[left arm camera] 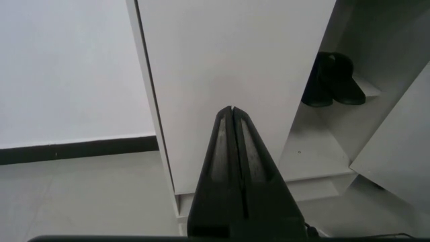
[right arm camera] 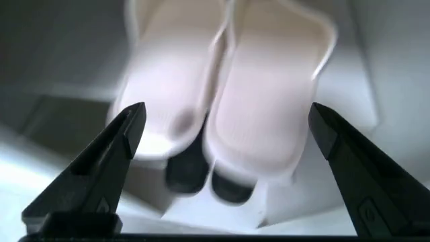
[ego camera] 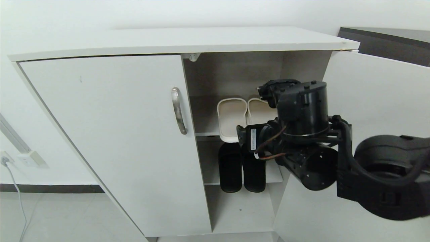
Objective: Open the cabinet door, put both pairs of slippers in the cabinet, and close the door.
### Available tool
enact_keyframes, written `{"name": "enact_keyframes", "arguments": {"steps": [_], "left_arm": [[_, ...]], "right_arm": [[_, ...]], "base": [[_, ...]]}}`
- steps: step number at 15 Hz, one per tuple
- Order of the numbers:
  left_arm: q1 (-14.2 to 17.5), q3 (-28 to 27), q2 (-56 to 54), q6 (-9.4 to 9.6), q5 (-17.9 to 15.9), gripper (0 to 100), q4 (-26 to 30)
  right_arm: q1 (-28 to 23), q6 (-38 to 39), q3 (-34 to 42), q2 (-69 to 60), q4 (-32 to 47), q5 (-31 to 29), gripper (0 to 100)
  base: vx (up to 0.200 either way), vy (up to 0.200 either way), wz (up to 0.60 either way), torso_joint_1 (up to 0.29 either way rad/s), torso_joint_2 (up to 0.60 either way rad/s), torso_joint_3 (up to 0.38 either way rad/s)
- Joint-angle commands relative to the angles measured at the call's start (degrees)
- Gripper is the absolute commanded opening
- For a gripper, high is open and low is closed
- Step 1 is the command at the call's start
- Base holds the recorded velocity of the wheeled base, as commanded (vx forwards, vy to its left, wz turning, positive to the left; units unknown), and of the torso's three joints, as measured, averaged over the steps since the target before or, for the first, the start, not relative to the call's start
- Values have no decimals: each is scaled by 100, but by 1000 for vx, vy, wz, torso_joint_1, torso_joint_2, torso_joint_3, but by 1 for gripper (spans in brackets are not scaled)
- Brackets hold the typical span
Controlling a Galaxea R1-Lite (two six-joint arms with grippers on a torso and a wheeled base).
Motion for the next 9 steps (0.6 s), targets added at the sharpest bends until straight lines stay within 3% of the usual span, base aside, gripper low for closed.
{"name": "enact_keyframes", "arguments": {"steps": [1, 6, 9], "left_arm": [[1, -7, 7, -4, -2, 0, 0], [1, 2, 7, -4, -2, 0, 0], [1, 2, 7, -4, -2, 0, 0]], "right_arm": [[258, -12, 771, -338, -502, 132, 0], [276, -39, 1790, -188, -1830, 747, 0], [267, -83, 1975, 154, -2550, 791, 0]], "base": [[0, 0, 0, 0, 0, 0], [0, 0, 0, 0, 0, 0], [0, 0, 0, 0, 0, 0]]}}
